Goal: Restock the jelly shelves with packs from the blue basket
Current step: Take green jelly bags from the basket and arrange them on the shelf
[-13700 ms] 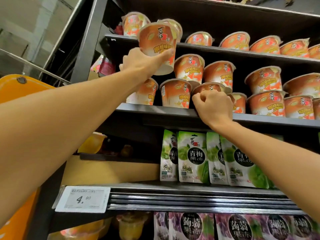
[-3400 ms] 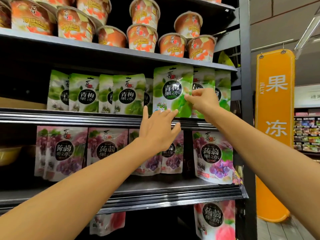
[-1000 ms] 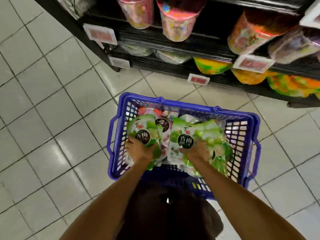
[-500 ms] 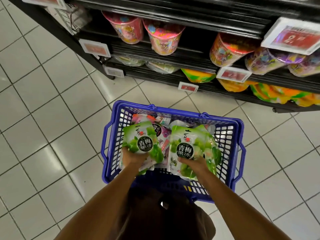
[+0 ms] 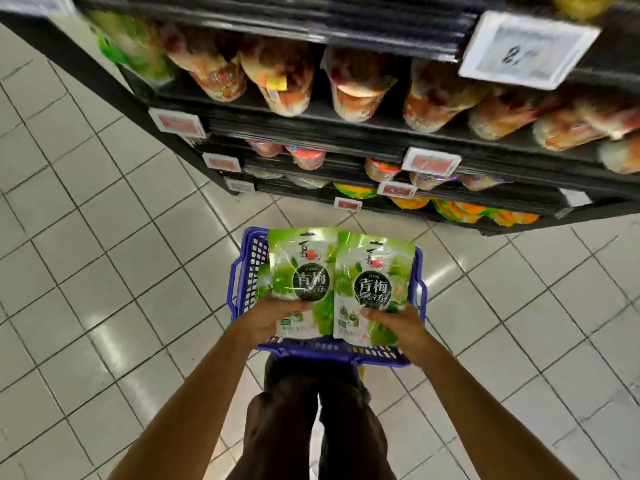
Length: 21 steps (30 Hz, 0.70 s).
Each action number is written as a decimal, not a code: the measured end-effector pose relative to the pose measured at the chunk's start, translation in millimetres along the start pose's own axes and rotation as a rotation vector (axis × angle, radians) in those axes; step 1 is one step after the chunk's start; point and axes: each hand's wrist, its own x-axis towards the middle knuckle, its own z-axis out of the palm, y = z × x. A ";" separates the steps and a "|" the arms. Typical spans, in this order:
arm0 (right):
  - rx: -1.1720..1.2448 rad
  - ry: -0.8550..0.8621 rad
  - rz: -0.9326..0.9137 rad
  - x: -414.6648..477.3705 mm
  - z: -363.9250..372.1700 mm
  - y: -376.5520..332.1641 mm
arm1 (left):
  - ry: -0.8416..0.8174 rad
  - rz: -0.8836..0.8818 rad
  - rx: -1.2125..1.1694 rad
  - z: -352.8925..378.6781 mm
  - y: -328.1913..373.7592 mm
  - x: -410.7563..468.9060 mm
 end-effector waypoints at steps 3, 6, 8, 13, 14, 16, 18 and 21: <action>0.076 -0.128 -0.134 -71.4 -14.7 -50.5 | -0.047 0.097 0.013 22.0 34.6 -71.4; 0.119 -0.188 -0.253 -143.3 -31.9 -103.2 | -0.094 0.202 0.100 48.1 76.3 -143.6; 0.124 -0.187 -0.348 -186.8 -40.6 -137.9 | -0.104 0.284 0.128 67.2 107.6 -189.0; 0.099 -0.086 -0.588 -282.0 -47.0 -222.8 | -0.208 0.560 0.258 112.6 190.6 -291.3; 0.108 -0.059 -0.628 -297.8 -47.2 -238.8 | -0.223 0.614 0.281 120.7 205.4 -310.3; 0.129 -0.016 -0.712 -325.6 -47.9 -269.5 | -0.242 0.717 0.312 135.7 231.5 -347.4; 0.160 0.004 -0.775 -352.8 -47.7 -297.0 | -0.242 0.811 0.346 146.8 253.2 -381.7; 0.177 0.009 -0.893 -396.4 -43.4 -334.6 | -0.233 0.947 0.363 157.4 280.3 -426.3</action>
